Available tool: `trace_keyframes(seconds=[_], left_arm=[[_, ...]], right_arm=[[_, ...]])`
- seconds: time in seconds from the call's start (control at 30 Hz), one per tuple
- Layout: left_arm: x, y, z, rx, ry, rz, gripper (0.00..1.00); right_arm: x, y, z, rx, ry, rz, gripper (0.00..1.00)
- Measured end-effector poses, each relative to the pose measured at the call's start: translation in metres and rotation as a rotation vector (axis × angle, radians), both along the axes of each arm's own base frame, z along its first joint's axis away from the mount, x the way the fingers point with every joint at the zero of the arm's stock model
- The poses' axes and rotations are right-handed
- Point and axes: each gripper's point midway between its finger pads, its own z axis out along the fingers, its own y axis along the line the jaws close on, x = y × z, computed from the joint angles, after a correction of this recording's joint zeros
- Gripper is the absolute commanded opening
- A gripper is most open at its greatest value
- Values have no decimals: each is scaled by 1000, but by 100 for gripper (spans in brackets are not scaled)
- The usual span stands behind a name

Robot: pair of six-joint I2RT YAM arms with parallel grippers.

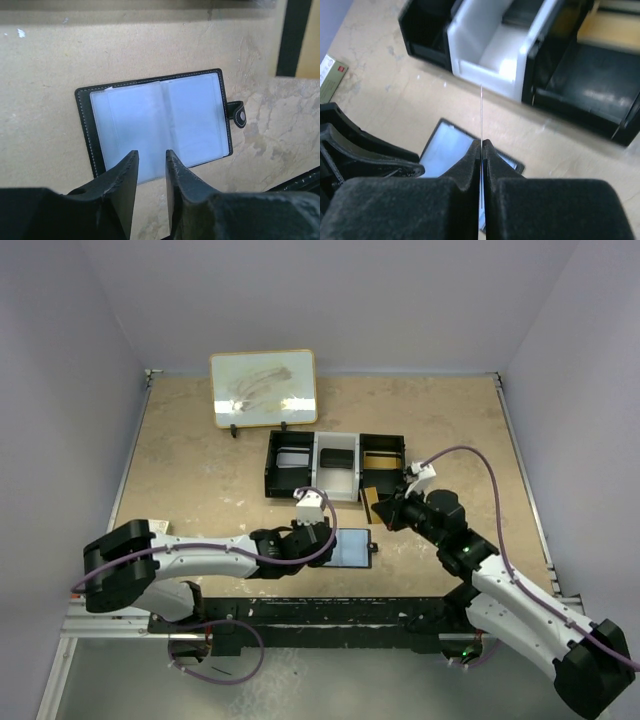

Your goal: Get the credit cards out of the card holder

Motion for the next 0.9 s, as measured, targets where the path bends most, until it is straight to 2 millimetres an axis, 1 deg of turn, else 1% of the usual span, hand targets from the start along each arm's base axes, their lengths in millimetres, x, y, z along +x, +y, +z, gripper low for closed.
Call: trace_keyframes(seconds=[0.1,0.27,0.3,0.37,0.5,0.6,0.77,0.9], left_arm=[[1,8,8,4,-16,14,37],[3,25,18,10,-46,43,43],[3,31,19,18,-54,52,45],[3,40,21,31,-65,65,48],[5,56,26,47,-90,99,51],[7,65,27,58,-99,116,52],[9,77,24,77,-100,138,53],[11,87,21,89,-96,156,54]], right_arm=[[11,0,27,-68,-132,37,0],[30,0,85,-171,-367,86,0],[33,0,93,-188,-407,91,0],[39,-1,99,-240,-454,104,0],[63,-3,98,-430,-507,136,0],[82,-10,83,-590,-515,137,0],[93,-24,60,-822,-540,209,0],[99,-33,36,-965,-525,301,0]])
